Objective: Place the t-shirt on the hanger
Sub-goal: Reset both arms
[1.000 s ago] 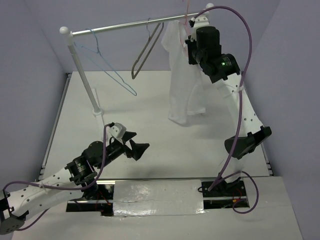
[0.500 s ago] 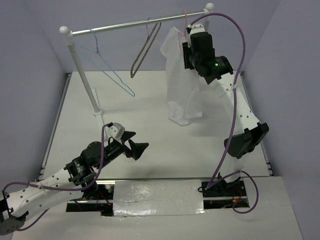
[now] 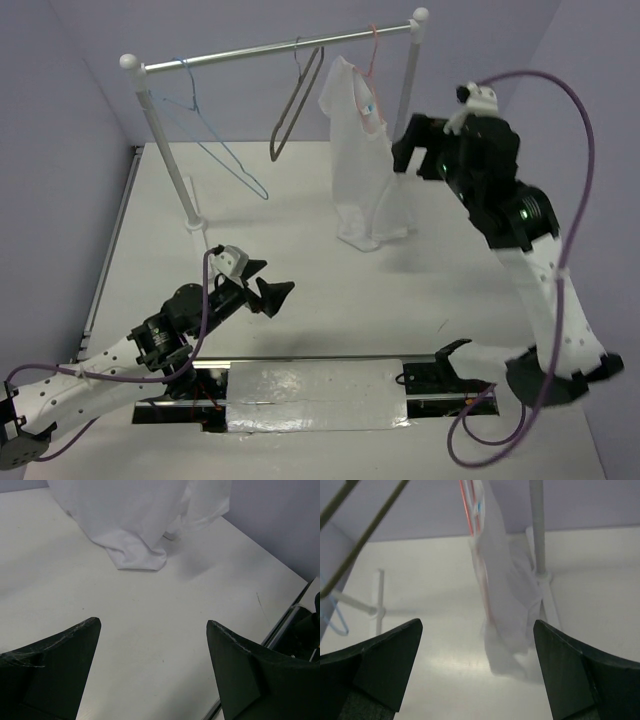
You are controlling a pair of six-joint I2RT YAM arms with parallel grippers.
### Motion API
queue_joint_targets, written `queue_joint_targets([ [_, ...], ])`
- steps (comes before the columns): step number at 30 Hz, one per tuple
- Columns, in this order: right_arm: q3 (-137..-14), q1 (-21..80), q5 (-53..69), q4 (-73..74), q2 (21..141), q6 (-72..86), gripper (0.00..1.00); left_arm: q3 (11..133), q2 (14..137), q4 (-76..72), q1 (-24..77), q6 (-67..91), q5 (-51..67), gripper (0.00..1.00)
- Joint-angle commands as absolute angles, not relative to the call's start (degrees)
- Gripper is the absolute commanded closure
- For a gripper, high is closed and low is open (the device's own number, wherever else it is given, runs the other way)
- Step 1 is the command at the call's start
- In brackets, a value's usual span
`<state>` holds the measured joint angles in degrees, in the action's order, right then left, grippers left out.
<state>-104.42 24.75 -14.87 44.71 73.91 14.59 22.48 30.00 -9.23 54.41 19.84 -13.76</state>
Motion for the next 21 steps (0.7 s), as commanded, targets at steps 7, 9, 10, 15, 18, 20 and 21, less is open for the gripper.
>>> queue_joint_targets([
  [7, -64.90, 25.05, -10.46, 32.54, 36.81, 31.81, 0.00, 21.80, 27.86, -11.16, 54.84, 17.84, -19.95, 0.00],
  [9, -55.14, 25.05, -10.19, 29.02, 31.49, 32.52, 0.00, 21.80, 27.69, -10.90, 54.93, 17.93, -19.95, 0.00],
  [10, -53.02, 24.96, -9.50, 28.57, 28.42, 32.08, 0.00, 21.80, 27.77, -10.90, 54.93, 17.76, -20.04, 0.01],
  [15, -44.92, 25.05, -11.43, 30.85, 26.54, 31.21, 0.00, 22.41, 28.39, -9.50, 55.02, 17.93, -22.67, 0.01],
  [18, -40.97, 25.05, -9.76, 29.45, 23.83, 30.59, 0.00, 22.68, 27.95, -9.40, 55.02, 17.75, -22.59, 0.01],
  [20, -37.37, 24.96, -7.92, 27.87, 21.28, 29.89, 0.00, 22.15, 27.16, -9.32, 55.02, 17.75, -23.11, 0.01],
  [21, -36.22, 24.87, -7.04, 26.21, 18.83, 29.53, 0.00, 22.15, 26.98, -9.14, 55.02, 17.75, -23.72, 0.01],
])
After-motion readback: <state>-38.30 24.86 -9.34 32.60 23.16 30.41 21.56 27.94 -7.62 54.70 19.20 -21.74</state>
